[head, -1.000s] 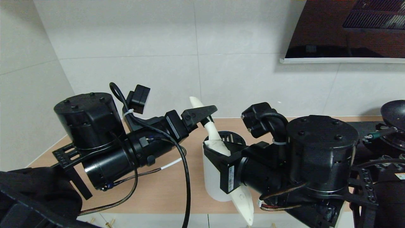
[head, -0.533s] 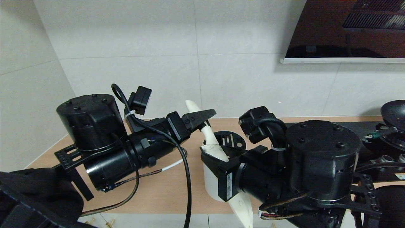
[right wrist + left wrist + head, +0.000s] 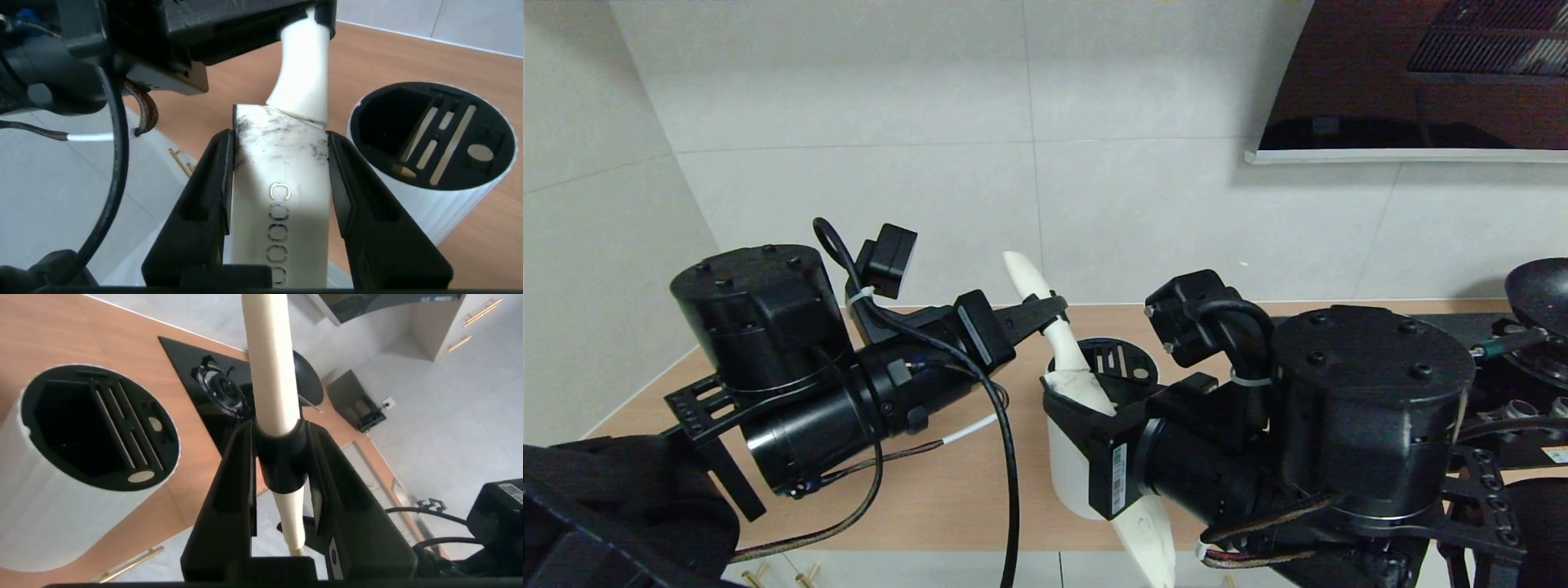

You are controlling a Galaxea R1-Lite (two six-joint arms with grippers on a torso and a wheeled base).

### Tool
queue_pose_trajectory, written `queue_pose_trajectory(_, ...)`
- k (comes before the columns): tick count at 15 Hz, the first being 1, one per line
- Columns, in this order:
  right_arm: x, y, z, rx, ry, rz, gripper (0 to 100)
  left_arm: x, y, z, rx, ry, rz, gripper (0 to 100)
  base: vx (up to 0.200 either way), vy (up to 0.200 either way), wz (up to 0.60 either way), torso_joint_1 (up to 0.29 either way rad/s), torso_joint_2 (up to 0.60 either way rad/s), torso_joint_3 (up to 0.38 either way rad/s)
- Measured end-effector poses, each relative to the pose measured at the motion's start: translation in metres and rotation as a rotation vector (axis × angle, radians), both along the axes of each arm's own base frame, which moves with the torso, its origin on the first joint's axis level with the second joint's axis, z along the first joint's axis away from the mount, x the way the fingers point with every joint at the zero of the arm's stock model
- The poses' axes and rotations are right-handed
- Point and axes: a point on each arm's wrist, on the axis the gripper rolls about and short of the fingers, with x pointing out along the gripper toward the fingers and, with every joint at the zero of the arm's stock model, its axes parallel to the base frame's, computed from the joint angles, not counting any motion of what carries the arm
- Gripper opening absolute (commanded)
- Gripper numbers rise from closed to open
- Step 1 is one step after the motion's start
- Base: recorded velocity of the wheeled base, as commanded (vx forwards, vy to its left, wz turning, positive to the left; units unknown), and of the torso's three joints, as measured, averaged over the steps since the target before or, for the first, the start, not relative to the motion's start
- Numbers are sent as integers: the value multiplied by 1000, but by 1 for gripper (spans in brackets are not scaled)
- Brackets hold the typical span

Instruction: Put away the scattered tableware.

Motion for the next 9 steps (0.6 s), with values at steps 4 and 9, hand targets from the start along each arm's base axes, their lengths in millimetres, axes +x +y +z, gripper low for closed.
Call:
queue_pose_trajectory(4,1,-1,2,5,-3,-5,0,0,0,0,-1,0,1,0,0,0,0,0,0,0)
queue_pose_trajectory(9,2,-2,4,14,-8,-9,100,0,0,1,0,1,2,0,0,0,0,0,0,0)
